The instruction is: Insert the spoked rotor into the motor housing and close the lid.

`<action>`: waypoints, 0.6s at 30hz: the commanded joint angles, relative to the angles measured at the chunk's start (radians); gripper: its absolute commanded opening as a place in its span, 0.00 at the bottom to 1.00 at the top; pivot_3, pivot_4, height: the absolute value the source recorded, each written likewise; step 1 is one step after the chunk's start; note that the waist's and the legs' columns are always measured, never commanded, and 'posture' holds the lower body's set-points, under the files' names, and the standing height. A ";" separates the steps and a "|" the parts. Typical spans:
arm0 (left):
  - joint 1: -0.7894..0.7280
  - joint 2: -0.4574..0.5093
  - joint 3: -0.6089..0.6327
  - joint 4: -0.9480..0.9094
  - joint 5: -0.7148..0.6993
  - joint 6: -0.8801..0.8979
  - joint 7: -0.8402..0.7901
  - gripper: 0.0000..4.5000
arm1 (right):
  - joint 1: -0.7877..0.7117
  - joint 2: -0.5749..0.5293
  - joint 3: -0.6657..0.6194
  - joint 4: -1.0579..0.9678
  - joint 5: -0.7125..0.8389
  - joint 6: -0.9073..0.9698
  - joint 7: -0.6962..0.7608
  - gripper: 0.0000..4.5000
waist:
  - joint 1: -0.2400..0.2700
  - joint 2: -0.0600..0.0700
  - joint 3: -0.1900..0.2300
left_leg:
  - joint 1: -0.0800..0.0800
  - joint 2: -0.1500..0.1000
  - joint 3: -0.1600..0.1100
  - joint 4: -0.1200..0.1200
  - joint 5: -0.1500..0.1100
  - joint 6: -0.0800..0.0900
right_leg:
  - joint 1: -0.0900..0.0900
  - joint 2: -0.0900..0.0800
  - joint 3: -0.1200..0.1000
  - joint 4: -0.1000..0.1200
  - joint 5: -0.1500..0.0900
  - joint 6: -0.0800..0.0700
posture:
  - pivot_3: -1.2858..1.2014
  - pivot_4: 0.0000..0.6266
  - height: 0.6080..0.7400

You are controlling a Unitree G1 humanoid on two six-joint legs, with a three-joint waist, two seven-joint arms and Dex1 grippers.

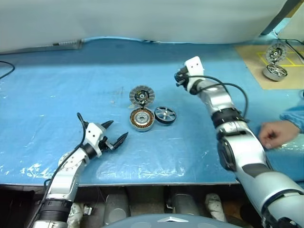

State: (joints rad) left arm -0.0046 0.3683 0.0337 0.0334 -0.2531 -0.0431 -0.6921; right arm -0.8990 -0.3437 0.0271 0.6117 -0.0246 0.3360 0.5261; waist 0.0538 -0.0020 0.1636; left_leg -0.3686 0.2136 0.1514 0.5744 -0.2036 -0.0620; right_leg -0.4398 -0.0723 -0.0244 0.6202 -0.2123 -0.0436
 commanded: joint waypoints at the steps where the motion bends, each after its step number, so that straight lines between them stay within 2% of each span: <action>1: -0.015 0.004 0.015 -0.021 -0.007 -0.018 0.006 1.00 | 0.165 -0.083 0.081 -0.440 0.053 0.193 0.165 0.14 | 0.001 0.000 0.000 | 0.000 0.000 0.000 0.000 0.000 0.001 | 0.000 0.000 0.000 -0.001 0.000 0.000 | 0.52 0.24 1.00; 4: -0.021 0.005 0.017 -0.007 -0.006 -0.026 0.001 1.00 | 0.308 -0.166 0.127 -0.745 0.120 0.310 0.277 0.14 | -0.002 0.000 0.001 | 0.001 0.000 0.000 -0.003 -0.001 -0.001 | 0.000 0.001 0.000 -0.003 0.000 0.001 | 0.52 0.24 1.00; 7: -0.024 0.007 0.012 0.005 -0.005 -0.029 -0.012 1.00 | 0.364 -0.166 0.141 -0.883 0.176 0.407 0.290 0.14 | -0.013 0.000 0.000 | 0.002 0.000 0.000 -0.004 -0.001 -0.001 | 0.001 0.001 0.002 -0.003 0.000 0.001 | 0.52 0.24 1.00; 12: -0.025 0.013 -0.001 0.017 0.006 -0.029 -0.027 1.00 | 0.373 -0.081 0.223 -0.901 0.154 0.450 0.207 0.14 | -0.012 0.000 0.000 | 0.007 0.001 0.000 -0.004 -0.001 -0.002 | 0.004 0.003 0.003 -0.003 0.000 0.001 | 0.52 0.24 1.00; 18: -0.031 0.010 -0.005 0.018 0.004 -0.021 -0.034 1.00 | 0.361 0.006 0.306 -0.841 0.123 0.439 0.130 0.14 | -0.010 0.000 0.000 | 0.005 0.000 -0.001 -0.005 0.000 -0.004 | 0.002 0.003 0.003 -0.004 0.000 0.001 | 0.52 0.24 1.00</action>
State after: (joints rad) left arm -0.0306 0.3728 0.0285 0.0686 -0.2450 -0.0485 -0.7197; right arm -0.5267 -0.3486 0.3238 -0.2198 0.1128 0.7873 0.6763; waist 0.0440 -0.0021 0.1640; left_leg -0.3642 0.2138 0.1507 0.5696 -0.2032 -0.0659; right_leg -0.4374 -0.0696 -0.0217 0.6157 -0.2121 -0.0429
